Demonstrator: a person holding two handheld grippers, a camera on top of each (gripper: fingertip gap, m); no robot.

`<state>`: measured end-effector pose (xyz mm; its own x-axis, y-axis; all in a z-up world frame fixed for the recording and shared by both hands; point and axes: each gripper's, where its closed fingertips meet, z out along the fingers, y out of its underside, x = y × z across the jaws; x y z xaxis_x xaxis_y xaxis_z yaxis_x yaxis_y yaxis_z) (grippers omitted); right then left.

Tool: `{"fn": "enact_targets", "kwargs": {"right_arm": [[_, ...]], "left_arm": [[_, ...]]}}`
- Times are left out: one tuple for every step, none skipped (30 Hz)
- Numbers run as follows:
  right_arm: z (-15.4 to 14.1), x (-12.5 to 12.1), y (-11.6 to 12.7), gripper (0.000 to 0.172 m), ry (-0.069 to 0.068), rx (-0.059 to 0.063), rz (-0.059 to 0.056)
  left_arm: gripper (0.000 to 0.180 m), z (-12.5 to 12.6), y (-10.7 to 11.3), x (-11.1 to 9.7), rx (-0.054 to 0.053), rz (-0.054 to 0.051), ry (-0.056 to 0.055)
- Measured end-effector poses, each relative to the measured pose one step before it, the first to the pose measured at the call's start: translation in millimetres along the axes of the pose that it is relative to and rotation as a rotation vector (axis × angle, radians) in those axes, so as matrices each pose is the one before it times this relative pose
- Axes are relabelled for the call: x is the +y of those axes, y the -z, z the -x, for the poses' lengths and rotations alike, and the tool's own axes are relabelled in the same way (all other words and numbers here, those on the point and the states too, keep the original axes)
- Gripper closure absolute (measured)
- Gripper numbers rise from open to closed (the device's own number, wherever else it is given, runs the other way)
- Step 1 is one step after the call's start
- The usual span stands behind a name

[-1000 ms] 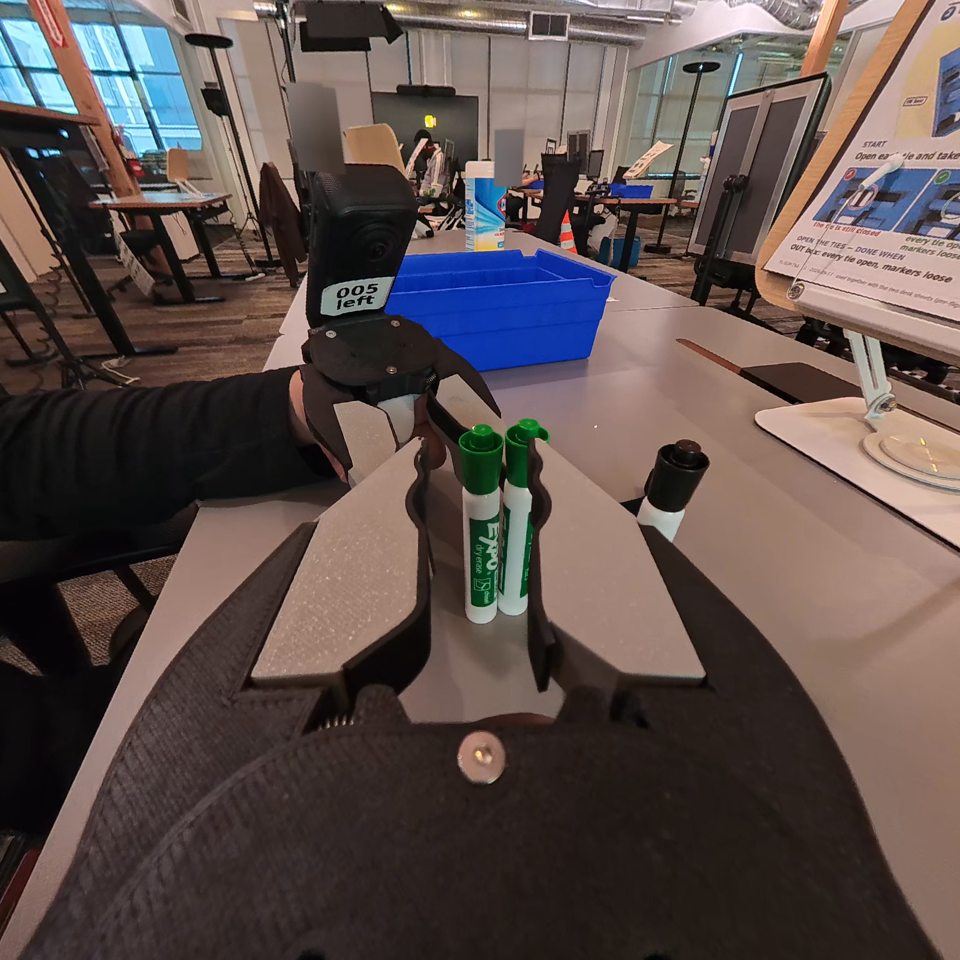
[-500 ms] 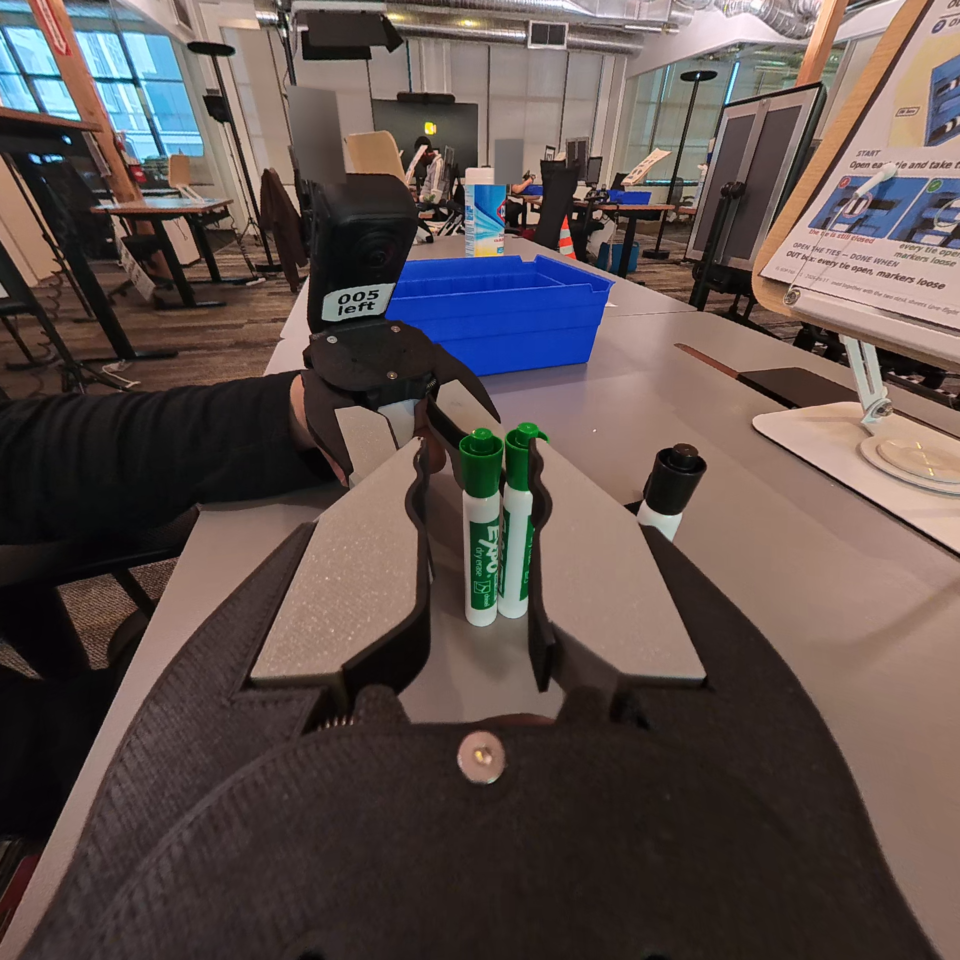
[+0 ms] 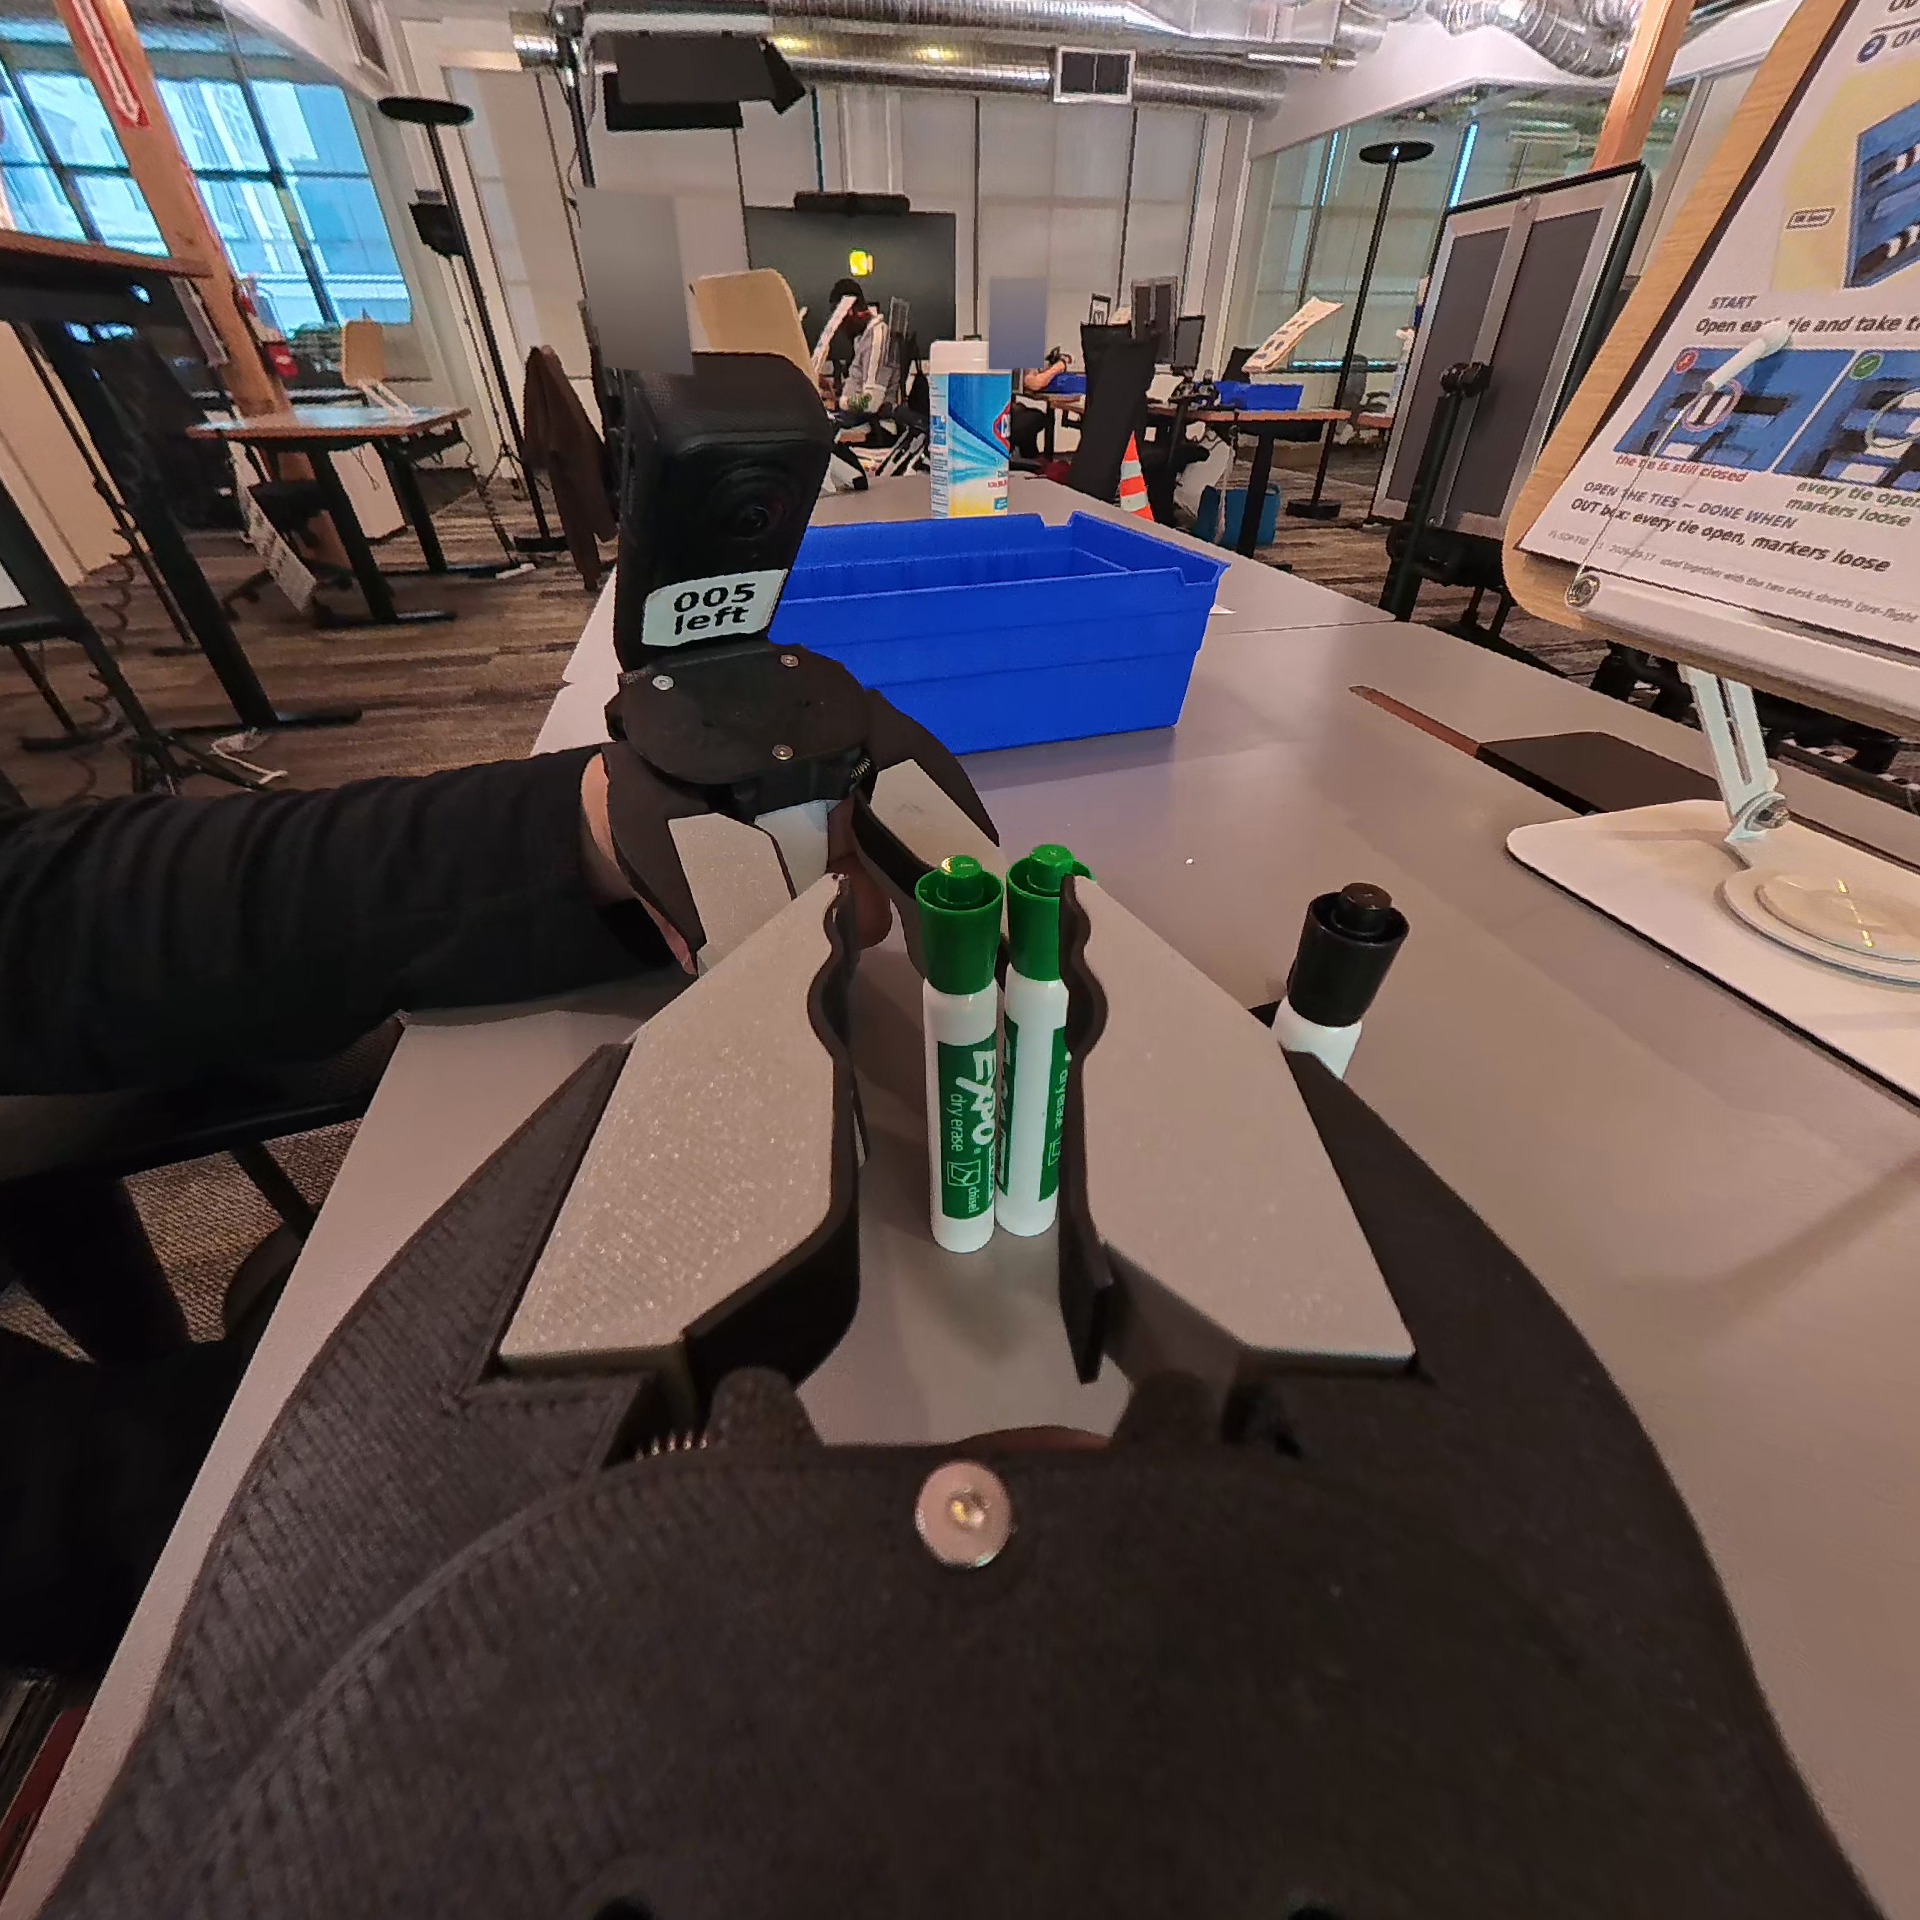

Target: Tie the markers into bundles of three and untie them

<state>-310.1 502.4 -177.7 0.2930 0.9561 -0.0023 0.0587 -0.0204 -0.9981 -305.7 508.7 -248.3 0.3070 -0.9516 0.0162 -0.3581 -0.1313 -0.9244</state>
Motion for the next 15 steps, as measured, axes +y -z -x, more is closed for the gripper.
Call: {"fn": "enact_targets", "kwargs": {"right_arm": [[-0.27, 0.26, -0.17, 0.136, 0.0003, 0.0009, 0.0013], [0.03, 0.11, 0.0, 0.136, 0.0001, -0.0002, 0.0001], [-0.01, 0.03, -0.01, 0.136, -0.0003, -0.0004, 0.0003], [-0.28, -0.14, 0.08, 0.136, 0.0007, 0.0014, -0.0003], [-0.3, -0.19, 0.05, 0.136, 0.0007, 0.0016, -0.0007], [-0.6, -0.02, 0.17, 0.136, 0.0001, 0.0025, 0.0005], [-0.86, 0.02, 0.28, 0.136, 0.0017, 0.0055, 0.0007], [-1.26, 0.11, 0.45, 0.136, 0.0035, 0.008, 0.0013], [-1.12, 0.03, 0.38, 0.135, 0.0039, 0.007, 0.0015], [-1.02, -0.04, 0.38, 0.135, 0.0033, 0.0072, 0.0011], [-1.44, -0.16, 0.59, 0.134, 0.0041, 0.01, 0.0008], [-2.4, -0.08, 0.9, 0.133, 0.0066, 0.0173, 0.0021], [-3.74, 0.5, 1.08, 0.133, 0.0106, 0.0266, 0.0057], [-4.49, 1.06, 1.32, 0.133, 0.0154, 0.033, 0.0101], [-4.73, 0.76, 1.56, 0.133, 0.0194, 0.0363, 0.009]], "left_arm": [[0.122, 0.04, 0.07, 0.0, -0.0002, -0.0003, 0.0003], [0.122, 0.07, 0.0, -0.01, -0.0007, 0.0, 0.0004], [0.122, -0.03, 0.02, 0.04, 0.0001, 0.0003, 0.0002], [0.122, -0.3, -0.11, 0.18, 0.0015, 0.001, -0.0008], [0.122, -0.01, -0.17, 0.08, -0.0005, 0.0014, 0.0], [0.122, 0.23, 0.05, 0.04, -0.0006, 0.0002, 0.0012], [0.122, 0.22, 0.17, -0.25, -0.0014, -0.0019, 0.0009], [0.122, 0.29, 0.4, -0.3, -0.0022, -0.0032, 0.0002], [0.122, -0.17, 0.34, -0.28, -0.0012, -0.0028, -0.0002], [0.122, -0.31, 0.4, -0.01, -0.0001, -0.0006, -0.0008], [0.121, -0.17, 0.41, 0.24, -0.0023, 0.0005, -0.0016], [0.121, -0.08, 0.5, 0.22, -0.0033, 0.0001, -0.0017], [0.12, -0.34, 0.91, 0.13, -0.0015, -0.0013, -0.0007], [0.12, -0.2, 0.98, -0.11, -0.0015, -0.0036, 0.0001], [0.12, 0.43, 1.16, -0.39, -0.0038, -0.0047, 0.001]]}}
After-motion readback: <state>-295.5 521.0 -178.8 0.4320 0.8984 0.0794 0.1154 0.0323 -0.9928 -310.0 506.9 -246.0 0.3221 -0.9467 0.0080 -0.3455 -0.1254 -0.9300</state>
